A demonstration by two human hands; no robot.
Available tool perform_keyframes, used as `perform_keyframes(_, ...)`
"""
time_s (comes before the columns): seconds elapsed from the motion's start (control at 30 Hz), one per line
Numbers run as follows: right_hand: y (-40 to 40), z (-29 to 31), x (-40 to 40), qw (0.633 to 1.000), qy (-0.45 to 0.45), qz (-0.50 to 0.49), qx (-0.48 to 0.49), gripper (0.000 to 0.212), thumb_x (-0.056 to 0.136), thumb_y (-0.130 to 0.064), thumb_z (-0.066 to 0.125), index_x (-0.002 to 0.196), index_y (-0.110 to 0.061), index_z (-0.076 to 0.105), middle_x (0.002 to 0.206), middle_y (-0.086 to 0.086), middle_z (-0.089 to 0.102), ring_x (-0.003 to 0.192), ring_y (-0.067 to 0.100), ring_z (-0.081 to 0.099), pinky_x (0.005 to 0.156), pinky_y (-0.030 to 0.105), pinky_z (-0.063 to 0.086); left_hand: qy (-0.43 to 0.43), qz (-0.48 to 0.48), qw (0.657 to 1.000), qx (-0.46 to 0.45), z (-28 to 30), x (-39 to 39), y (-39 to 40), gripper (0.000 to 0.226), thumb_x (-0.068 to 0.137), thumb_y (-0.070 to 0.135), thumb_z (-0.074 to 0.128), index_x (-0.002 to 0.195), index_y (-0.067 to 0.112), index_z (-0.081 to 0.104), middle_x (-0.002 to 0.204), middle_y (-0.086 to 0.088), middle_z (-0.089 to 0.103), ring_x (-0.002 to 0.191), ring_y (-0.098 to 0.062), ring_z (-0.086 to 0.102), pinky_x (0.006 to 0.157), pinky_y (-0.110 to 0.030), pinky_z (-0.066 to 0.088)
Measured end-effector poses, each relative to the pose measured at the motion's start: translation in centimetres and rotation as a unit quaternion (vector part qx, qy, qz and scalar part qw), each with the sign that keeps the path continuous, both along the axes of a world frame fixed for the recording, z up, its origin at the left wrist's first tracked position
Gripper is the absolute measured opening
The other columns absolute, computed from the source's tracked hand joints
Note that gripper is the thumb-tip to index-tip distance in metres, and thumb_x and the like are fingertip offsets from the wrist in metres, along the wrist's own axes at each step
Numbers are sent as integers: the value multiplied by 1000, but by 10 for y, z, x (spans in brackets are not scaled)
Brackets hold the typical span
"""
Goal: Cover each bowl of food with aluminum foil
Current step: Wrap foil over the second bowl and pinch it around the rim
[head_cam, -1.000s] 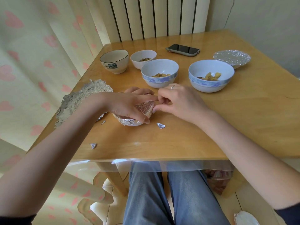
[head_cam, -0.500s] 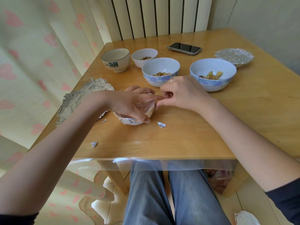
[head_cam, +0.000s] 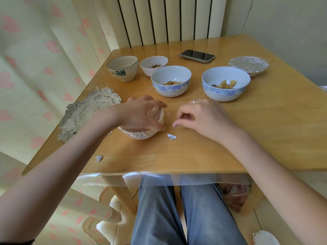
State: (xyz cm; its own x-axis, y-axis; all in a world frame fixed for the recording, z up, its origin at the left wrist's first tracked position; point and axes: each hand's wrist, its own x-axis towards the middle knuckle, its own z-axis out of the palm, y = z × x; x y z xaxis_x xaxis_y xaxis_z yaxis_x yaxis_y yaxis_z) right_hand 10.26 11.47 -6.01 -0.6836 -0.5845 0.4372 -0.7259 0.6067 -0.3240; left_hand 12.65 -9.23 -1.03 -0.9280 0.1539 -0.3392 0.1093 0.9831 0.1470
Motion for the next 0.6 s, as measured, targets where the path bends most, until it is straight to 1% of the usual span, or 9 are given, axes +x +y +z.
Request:
perform_keyframes(0.07, -7, 1, 10, 1000, -22, 3, 9, 21, 77, -47, 68, 77, -27, 64, 71, -10, 58, 74, 10, 52, 58, 29, 38, -33, 13, 999, -12, 2, 0, -3, 108, 53, 92, 52, 144, 62, 4, 161, 17, 7, 149, -26, 3, 117, -59, 9)
perform_keyframes(0.1, -11, 1, 14, 999, -32, 5, 18, 22, 77, -49, 68, 81, -27, 64, 74, -10, 59, 75, 8, 51, 59, 29, 37, -40, 16, 999, -7, 5, 0, -5, 114, 44, 97, 44, 142, 64, -6, 161, 20, 0, 150, -22, -5, 116, -62, 0)
perform_keyframes(0.17, -18, 1, 19, 998, -47, 8, 29, 27, 77, -53, 67, 85, -28, 63, 77, -11, 60, 75, 7, 51, 60, 27, 35, -40, 4, 999, 8, 11, 1, -11, 116, 41, 96, 40, 138, 65, -16, 160, 22, -11, 148, -17, -18, 112, -64, -12)
perform_keyframes(0.23, -24, 1, 22, 998, -55, -1, 34, 29, 76, -56, 66, 86, -29, 63, 77, -12, 59, 76, 7, 53, 61, 27, 36, -41, -43, 998, -5, 14, 1, -18, 120, 44, 92, 52, 137, 65, -20, 156, 24, -21, 144, -14, -28, 112, -63, -15)
perform_keyframes(0.3, -29, -1, 25, 997, -60, -15, 39, 32, 76, -59, 65, 85, -28, 62, 77, -12, 59, 76, 6, 52, 63, 27, 38, -60, -88, 994, -27, 11, 0, -21, 125, 47, 84, 68, 135, 67, -19, 151, 28, -27, 143, -11, -29, 114, -61, -12)
perform_keyframes(0.37, -33, -2, 27, 997, -62, -30, 35, 34, 76, -61, 64, 82, -28, 61, 76, -12, 59, 76, 6, 51, 64, 26, 37, -64, -106, 992, -25, 5, 1, -21, 117, 46, 79, 72, 128, 76, -11, 154, 30, -17, 146, -9, -18, 117, -61, -1)
perform_keyframes(0.43, -36, -2, 26, 997, -60, -42, 30, 32, 77, -60, 64, 78, -28, 59, 76, -11, 59, 76, 8, 53, 64, 26, 35, -42, -109, 993, 2, 2, 1, -20, 98, 42, 77, 63, 116, 85, 0, 157, 28, 0, 147, -7, -6, 118, -56, 10)
perform_keyframes(0.47, -37, -2, 26, 997, -58, -47, 31, 32, 78, -59, 64, 76, -27, 58, 76, -11, 60, 78, 9, 55, 63, 26, 34, -33, -107, 994, 12, 1, 2, -20, 90, 42, 74, 60, 112, 86, 5, 156, 27, 5, 146, -7, -2, 118, -54, 13)
perform_keyframes(0.6, -35, 0, 24, 995, -64, -65, 38, 36, 75, -62, 65, 76, -27, 58, 77, -10, 61, 82, 11, 58, 64, 27, 35, -24, -102, 994, 13, -3, 5, -20, 83, 46, 71, 55, 116, 77, 10, 151, 28, 10, 142, -6, 2, 118, -51, 13)
